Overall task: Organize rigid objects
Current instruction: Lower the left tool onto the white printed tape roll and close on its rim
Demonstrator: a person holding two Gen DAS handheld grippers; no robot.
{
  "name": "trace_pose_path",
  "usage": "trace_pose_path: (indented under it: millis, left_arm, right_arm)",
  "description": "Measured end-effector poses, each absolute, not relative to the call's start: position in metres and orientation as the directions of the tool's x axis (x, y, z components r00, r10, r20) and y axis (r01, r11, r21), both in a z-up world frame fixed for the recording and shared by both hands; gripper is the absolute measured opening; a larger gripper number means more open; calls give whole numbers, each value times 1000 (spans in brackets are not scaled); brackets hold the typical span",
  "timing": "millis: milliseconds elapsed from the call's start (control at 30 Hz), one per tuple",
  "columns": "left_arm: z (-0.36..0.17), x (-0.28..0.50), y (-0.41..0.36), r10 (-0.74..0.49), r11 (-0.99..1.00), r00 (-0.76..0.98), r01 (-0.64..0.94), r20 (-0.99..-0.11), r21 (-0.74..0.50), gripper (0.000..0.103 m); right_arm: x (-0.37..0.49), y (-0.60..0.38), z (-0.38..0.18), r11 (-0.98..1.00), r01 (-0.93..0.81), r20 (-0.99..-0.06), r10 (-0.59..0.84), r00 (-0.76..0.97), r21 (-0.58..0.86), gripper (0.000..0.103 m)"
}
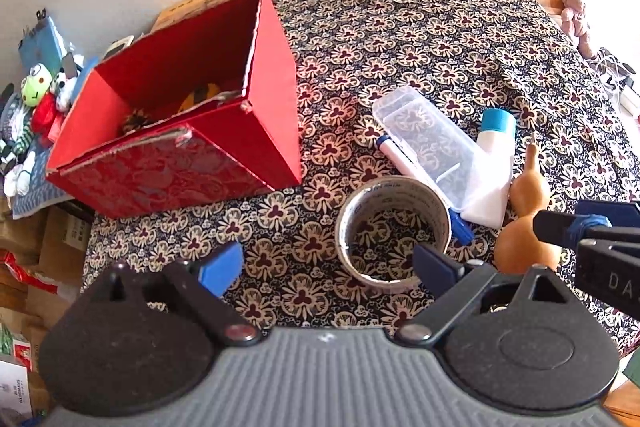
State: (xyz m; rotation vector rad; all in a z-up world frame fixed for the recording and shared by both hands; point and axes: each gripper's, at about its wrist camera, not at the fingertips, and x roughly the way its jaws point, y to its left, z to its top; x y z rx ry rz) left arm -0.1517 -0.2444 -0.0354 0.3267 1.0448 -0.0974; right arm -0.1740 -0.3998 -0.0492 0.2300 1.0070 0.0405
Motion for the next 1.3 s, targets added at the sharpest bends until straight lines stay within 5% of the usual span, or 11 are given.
trace_pose_path:
  millis: [1300]
  left_arm:
    - [-44,-127,-235,62,950,474,243,-879,198,94]
  right_arm:
    - [-144,-381,-55,963,57,-815,191,547,264,17]
